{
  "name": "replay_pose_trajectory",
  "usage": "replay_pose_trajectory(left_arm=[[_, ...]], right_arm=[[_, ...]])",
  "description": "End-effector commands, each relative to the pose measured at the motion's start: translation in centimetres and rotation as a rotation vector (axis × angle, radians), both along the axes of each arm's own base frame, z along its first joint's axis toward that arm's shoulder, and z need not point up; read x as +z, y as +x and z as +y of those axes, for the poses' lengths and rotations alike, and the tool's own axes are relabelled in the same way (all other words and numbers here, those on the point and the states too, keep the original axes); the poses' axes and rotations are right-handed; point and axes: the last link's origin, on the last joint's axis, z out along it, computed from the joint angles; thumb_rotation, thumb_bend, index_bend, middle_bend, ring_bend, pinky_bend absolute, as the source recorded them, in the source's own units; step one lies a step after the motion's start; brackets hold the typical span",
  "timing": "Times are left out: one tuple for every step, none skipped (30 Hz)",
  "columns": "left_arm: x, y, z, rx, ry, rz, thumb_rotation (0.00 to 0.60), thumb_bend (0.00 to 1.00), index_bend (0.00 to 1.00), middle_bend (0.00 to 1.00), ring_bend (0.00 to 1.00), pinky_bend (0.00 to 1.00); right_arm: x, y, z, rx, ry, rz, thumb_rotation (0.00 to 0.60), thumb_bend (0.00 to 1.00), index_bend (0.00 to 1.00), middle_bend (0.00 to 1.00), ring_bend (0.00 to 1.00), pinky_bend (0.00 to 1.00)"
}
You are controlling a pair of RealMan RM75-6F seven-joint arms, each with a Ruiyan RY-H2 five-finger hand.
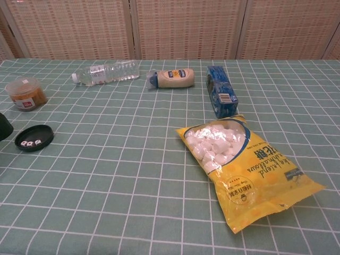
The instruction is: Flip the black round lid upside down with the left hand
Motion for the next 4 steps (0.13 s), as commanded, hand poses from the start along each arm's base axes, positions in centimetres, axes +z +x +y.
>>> replay_pose_trajectory(left_arm=[[-1.32,-2.18,-7.47,-0.076,-0.070,-0.102,0.600,0.35,0.00,0.00,0.00,0.01],[-1.44,-2.24,-7.34,-0.071,-0.065,-0.089,0.600,0.35,0.00,0.00,0.00,0.01],[-1.59,-2.37,-7.31,-0.059,-0.070,-0.072,0.600,0.35,0.00,0.00,0.00,0.01],[-1.78,-2.48,-7.28,-0.045,-0.081,-0.057,0.600,0.35,0.00,0.00,0.00,0.01]], right_arm=[[0.11,-0.06,-0.13,-0.005,-0.020,-0.004,0.600,0.17,0.00,0.00,0.00,0.00],[0.11,-0.03,-0.09,-0.007,-0.020,-0.008,0.600,0.17,0.00,0.00,0.00,0.00],[0.13,0.00,-0.01,-0.005,-0.017,-0.006,0.600,0.17,0.00,0.00,0.00,0.00],[0.21,0.07,0.08,-0.003,-0.019,-0.004,0.600,0.17,0.00,0.00,0.00,0.00]])
